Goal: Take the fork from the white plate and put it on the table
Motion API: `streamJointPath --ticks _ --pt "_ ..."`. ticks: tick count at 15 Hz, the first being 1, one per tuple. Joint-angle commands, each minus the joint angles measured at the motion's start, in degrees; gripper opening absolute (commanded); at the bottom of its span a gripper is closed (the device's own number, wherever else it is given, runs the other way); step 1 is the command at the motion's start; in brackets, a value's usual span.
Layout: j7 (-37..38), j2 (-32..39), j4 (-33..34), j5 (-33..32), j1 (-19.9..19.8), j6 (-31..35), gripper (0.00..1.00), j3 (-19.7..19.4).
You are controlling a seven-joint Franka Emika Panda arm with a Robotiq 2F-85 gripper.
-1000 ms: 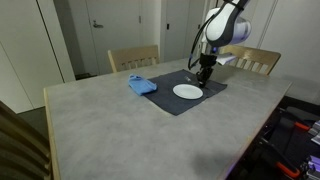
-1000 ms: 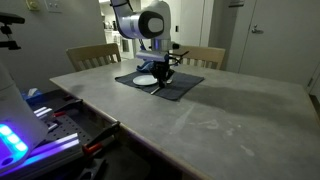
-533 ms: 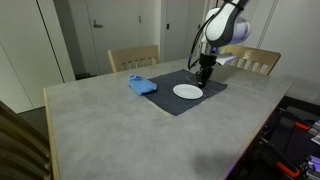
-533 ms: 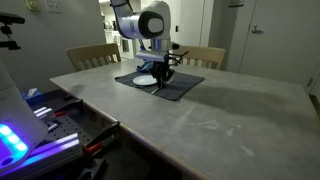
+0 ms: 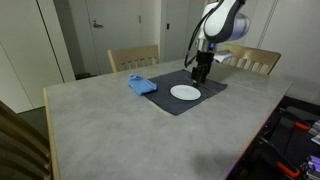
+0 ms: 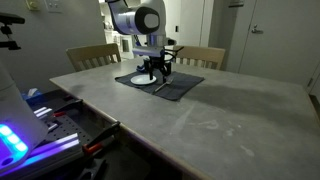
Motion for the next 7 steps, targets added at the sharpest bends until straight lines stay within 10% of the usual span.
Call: streamJointPath --ticks 1,7 --pt "2.93 -4.46 -2.30 -1.81 2.25 -2.11 1.00 -1.55" --pt "6.05 -6.73 -2.15 -2.04 3.51 -5.66 1.00 -2.10"
